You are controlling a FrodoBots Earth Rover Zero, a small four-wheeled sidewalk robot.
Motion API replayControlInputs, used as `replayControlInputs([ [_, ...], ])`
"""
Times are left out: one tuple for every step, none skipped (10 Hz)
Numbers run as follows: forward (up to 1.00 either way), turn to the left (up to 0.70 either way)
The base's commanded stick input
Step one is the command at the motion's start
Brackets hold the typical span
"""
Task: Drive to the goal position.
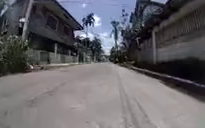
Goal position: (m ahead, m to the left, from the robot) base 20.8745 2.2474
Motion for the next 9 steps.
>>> replayControlInputs([
  [1.0, -0.31],
  [1.0, -0.31],
  [1.0, -0.31],
  [1.0, -0.31],
  [1.0, -0.31],
  [1.0, -0.23],
  [1.0, -0.08],
  [1.0, 0.06],
  [1.0, 0.09],
])
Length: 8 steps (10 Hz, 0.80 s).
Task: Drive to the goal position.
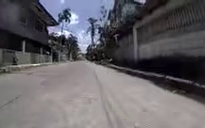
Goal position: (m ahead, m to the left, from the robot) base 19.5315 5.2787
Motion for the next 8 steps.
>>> replayControlInputs([
  [1.0, 0.09],
  [1.0, 0.09],
  [1.0, 0.09],
  [1.0, 0.09],
  [1.0, 0.09],
  [1.0, 0.09],
  [1.0, 0.09],
  [1.0, 0.09],
])
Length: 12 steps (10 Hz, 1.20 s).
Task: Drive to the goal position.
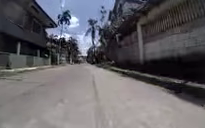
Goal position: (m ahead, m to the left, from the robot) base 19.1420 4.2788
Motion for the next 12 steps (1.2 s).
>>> replayControlInputs([
  [1.0, 0.09],
  [1.0, 0.09],
  [1.0, 0.09],
  [1.0, 0.09],
  [1.0, 0.09],
  [1.0, 0.09],
  [1.0, 0.09],
  [1.0, 0.09],
  [1.0, 0.09],
  [1.0, 0.09],
  [1.0, 0.09],
  [1.0, -0.05],
])
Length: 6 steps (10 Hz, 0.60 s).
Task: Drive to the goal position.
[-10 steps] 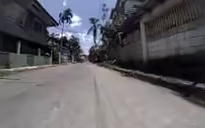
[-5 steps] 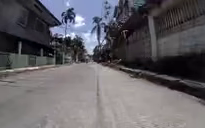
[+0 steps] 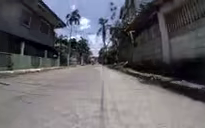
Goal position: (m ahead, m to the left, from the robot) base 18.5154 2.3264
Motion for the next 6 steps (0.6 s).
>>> replayControlInputs([
  [1.0, -0.24],
  [1.0, -0.13],
  [1.0, 0.09],
  [1.0, 0.09],
  [1.0, 0.09],
  [1.0, 0.09],
])
